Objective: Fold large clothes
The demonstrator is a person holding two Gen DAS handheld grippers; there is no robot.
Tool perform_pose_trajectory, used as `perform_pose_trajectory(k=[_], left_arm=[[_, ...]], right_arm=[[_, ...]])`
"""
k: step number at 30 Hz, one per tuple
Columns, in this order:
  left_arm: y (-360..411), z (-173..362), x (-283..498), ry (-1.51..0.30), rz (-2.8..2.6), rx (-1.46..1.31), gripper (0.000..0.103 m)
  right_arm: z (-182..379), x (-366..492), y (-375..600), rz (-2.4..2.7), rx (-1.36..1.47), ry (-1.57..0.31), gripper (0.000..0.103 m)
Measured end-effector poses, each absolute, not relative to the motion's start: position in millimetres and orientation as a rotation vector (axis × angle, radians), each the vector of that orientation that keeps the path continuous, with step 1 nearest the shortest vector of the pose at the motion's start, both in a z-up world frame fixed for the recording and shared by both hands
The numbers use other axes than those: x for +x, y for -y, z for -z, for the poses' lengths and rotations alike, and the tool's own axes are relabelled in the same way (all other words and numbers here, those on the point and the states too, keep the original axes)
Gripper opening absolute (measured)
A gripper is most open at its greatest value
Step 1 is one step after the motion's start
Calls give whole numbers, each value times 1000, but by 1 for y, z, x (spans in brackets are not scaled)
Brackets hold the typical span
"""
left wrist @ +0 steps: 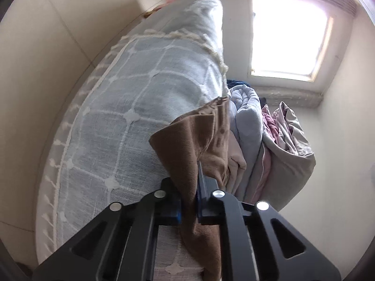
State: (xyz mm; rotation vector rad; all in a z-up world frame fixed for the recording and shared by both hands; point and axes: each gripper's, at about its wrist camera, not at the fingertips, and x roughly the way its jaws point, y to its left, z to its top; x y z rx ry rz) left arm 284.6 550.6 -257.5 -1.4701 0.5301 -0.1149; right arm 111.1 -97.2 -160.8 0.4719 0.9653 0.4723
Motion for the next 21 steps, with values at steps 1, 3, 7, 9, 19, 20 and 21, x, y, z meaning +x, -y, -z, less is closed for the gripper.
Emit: perform_pose_trajectory(k=[1,3,7,9,19,20,21], left_arm=[[-551,250,283,-511,113,-1450,5],[-551,239,280,-488,111,-1423,5],[-550,218,276,-445,131,-1412,5],[-546,204,273,-408,166,-1424,5],[-493,66,251,-148,473,-1319,5],[-483,47,249,-139,506,-1292,5],[-474,32,247,-136,533,-1266,5]], right_arm=[[161,111,97,-472,472,-965,96],[161,111,97,-472,472,-965,96],[161,111,97,-474,478,-962,96],[161,112,98,-476,484,-960,96],[163,111,106,-496,530,-942,96],[163,111,106,-498,534,-941,96],[163,111,107,-499,538,-940,96]])
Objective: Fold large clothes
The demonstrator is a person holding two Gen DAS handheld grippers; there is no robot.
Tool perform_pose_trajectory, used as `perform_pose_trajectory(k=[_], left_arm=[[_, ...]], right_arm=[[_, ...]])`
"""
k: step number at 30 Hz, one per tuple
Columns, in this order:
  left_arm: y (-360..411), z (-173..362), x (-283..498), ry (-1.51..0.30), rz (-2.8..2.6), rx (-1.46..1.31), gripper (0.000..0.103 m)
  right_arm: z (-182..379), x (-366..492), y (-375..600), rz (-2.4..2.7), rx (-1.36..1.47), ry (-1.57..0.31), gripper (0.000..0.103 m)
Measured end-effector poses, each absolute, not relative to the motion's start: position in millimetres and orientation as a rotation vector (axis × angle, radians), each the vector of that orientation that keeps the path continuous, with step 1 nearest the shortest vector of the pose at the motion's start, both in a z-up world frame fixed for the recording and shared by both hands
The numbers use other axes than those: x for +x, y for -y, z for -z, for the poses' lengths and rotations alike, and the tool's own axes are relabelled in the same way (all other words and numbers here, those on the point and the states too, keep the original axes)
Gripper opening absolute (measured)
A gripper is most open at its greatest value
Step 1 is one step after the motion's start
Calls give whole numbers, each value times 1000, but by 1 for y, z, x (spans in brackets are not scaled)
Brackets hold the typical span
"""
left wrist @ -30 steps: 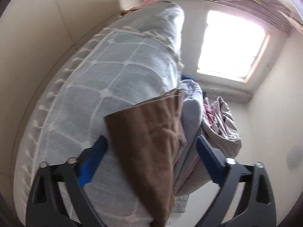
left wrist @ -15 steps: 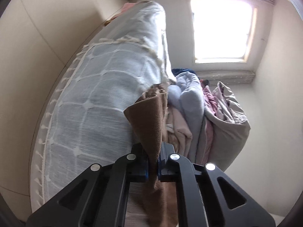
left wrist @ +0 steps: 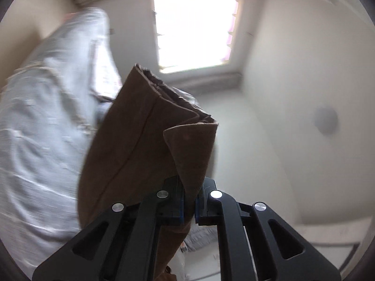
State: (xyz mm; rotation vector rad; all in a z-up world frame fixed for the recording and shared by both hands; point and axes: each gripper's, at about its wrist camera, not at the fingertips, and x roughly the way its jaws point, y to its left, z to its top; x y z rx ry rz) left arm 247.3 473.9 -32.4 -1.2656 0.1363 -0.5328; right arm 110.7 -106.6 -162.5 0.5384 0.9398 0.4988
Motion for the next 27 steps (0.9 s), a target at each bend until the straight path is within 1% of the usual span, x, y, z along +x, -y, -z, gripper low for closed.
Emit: perform_pose_trajectory(k=[4,6,10,13,15,18,21,23,27], left_arm=[[-432,-7,250,-168,599,-1180,5],[-414,-11,254,-196,621,-1167,5],[-368,-17,269,-257,659,-1146,5],[-307,-29,278,-320,724,-1086,5],[-268,-34,283,-361,775,-1047,5],[-188,-38,285,-444,876,-971,5],[-103,-24,282,-553,969,-904,5],[-46,-3,279,-651,1011,-855,5],[47,68,277,-886,991,-737,5]], right_arm=[[161,111,112,-494,581,-940,96],[160,112,119,-475,620,-947,96],[152,106,154,-420,825,-956,96],[137,91,193,-385,925,-896,96],[126,80,221,-351,945,-859,96],[111,64,261,-289,958,-805,96],[101,46,300,-240,977,-732,96],[100,36,317,-216,1001,-690,96],[117,27,338,-194,1103,-669,96]])
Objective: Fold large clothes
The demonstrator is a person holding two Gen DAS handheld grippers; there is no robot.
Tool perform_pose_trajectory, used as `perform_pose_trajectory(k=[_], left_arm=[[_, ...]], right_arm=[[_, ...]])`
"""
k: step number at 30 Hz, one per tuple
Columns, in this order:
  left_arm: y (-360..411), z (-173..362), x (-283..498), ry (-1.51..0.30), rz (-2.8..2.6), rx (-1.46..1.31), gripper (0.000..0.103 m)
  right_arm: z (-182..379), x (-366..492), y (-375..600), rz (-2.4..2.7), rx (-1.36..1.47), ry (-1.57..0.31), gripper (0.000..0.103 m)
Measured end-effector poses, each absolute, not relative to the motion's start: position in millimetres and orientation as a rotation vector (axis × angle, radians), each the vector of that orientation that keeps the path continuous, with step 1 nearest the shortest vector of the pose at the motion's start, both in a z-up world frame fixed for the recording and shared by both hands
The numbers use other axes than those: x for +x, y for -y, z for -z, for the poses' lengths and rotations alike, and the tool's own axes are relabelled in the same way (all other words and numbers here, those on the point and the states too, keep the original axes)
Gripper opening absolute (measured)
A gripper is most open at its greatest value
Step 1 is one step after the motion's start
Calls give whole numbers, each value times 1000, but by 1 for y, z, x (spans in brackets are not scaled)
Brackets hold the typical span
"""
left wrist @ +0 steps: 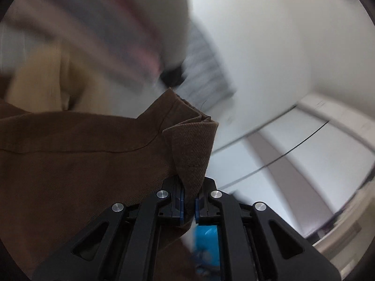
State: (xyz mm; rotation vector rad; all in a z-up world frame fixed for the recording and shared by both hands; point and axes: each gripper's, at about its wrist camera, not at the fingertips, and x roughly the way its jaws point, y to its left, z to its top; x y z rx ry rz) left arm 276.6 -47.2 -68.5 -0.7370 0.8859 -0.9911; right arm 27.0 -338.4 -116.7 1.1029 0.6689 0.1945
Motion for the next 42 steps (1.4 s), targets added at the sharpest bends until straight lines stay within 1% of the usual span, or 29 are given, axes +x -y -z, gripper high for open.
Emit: perform_pose_trajectory(k=[2,4,6,7,8,9,10,11,13,15,16,18,22,23,25,28,30,33,38,40,42], left_arm=[[81,113,275,-1041,938,-660,5],[98,149,273,-1171,865,-560,6],[103,164,271,-1235,825,-496,8],[104,164,267,-1231,819,-472,11],[104,161,265,-1217,818,-435,11],[104,157,263,-1214,806,-402,14],[105,151,261,-1213,790,-370,23],[104,145,260,-1209,776,-339,27],[107,129,257,-1175,758,-253,45],[111,108,252,-1144,743,-160,51],[112,100,245,-1128,740,-103,52],[111,94,248,-1118,760,-73,52],[88,74,244,-1094,772,-98,52],[77,69,243,-1088,763,-121,53],[62,66,242,-1084,743,-170,58],[24,69,239,-1069,686,-253,62],[2,79,241,-1090,643,-327,62],[-31,86,239,-1097,597,-423,62],[-58,89,240,-1083,570,-485,63],[-65,89,243,-1080,564,-509,63],[-72,91,244,-1078,560,-528,63]], right_arm=[[120,27,342,-209,1135,-667,96],[117,25,344,-213,1119,-656,96],[116,25,342,-223,1116,-655,96],[118,26,342,-226,1122,-661,96],[119,26,341,-228,1125,-666,96],[121,28,339,-230,1128,-669,96],[120,28,339,-227,1127,-671,96],[121,33,337,-224,1123,-672,96],[119,32,337,-218,1114,-667,96],[121,35,335,-215,1116,-671,96],[122,36,334,-219,1126,-681,96],[123,39,331,-232,1150,-704,96],[111,58,324,-312,1160,-771,96],[105,72,322,-342,1150,-804,96],[92,104,318,-407,1112,-847,96],[86,154,308,-445,970,-928,96],[95,189,304,-442,903,-984,96],[117,232,309,-411,891,-1039,96],[145,274,315,-383,855,-1083,95],[151,283,312,-382,823,-1100,91],[155,289,307,-406,814,-1102,80]])
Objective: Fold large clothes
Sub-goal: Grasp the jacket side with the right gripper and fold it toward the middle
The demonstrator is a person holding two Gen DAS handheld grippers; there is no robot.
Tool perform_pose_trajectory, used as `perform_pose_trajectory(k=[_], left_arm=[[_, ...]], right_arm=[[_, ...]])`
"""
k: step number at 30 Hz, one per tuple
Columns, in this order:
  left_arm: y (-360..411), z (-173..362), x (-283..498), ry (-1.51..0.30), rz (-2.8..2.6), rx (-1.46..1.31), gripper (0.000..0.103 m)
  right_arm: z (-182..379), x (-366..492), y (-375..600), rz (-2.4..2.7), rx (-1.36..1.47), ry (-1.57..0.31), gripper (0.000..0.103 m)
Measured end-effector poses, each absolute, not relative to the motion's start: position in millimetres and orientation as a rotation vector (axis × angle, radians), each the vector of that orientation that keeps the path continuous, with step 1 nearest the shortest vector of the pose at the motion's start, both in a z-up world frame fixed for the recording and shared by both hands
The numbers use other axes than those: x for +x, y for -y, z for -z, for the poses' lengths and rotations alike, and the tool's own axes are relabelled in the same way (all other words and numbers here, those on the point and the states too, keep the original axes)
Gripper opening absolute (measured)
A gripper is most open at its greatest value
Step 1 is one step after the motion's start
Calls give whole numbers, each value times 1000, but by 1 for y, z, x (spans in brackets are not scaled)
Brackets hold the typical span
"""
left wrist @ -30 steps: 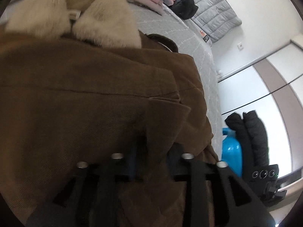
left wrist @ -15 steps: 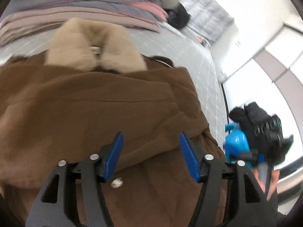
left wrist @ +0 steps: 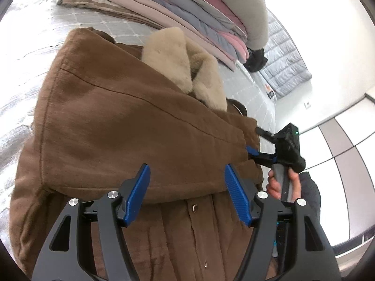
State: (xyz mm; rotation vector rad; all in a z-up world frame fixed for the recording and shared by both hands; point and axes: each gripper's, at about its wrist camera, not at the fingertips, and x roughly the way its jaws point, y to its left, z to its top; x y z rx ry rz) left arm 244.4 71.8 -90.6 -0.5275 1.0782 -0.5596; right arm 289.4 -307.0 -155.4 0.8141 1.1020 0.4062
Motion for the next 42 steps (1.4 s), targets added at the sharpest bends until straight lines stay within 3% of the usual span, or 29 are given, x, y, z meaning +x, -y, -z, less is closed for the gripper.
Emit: perform_pose_trajectory(k=[1,3,4,6,8,16,18,20,21,23,30,35,39,42], left_arm=[[-74,91,245,-1079,560,-536,63],[-80,91,246,-1078,556,-556,63],[-82,91,245,-1078,555,-562,64],[-85,91,246,-1078,553,-580,65],[-87,91,247,-1075,547,-590,66],[-95,88,247,-1034,537,-614,71],[-96,95,250,-1043,515,-613,72],[-97,106,253,-1069,491,-611,72],[-98,112,255,-1084,475,-611,72],[-101,125,260,-1118,452,-622,72],[-106,120,259,-1092,467,-652,72],[-109,118,260,-1086,470,-667,72],[-109,131,260,-1113,464,-630,72],[-103,120,252,-1074,448,-533,72]], right_arm=[[155,290,305,-414,807,-1102,72],[160,294,298,-436,778,-1119,32],[161,295,296,-446,760,-1123,23],[159,297,291,-441,718,-1110,10],[149,296,288,-429,665,-1072,9],[84,279,279,-569,520,-799,8],[93,286,290,-542,539,-822,8],[125,300,302,-447,549,-967,9],[141,304,306,-388,547,-1033,18],[161,302,314,-283,524,-1109,25],[112,250,289,-374,517,-866,43],[161,246,239,-446,401,-1142,45],[162,243,253,-453,552,-1119,45],[131,223,247,-466,512,-1064,56]])
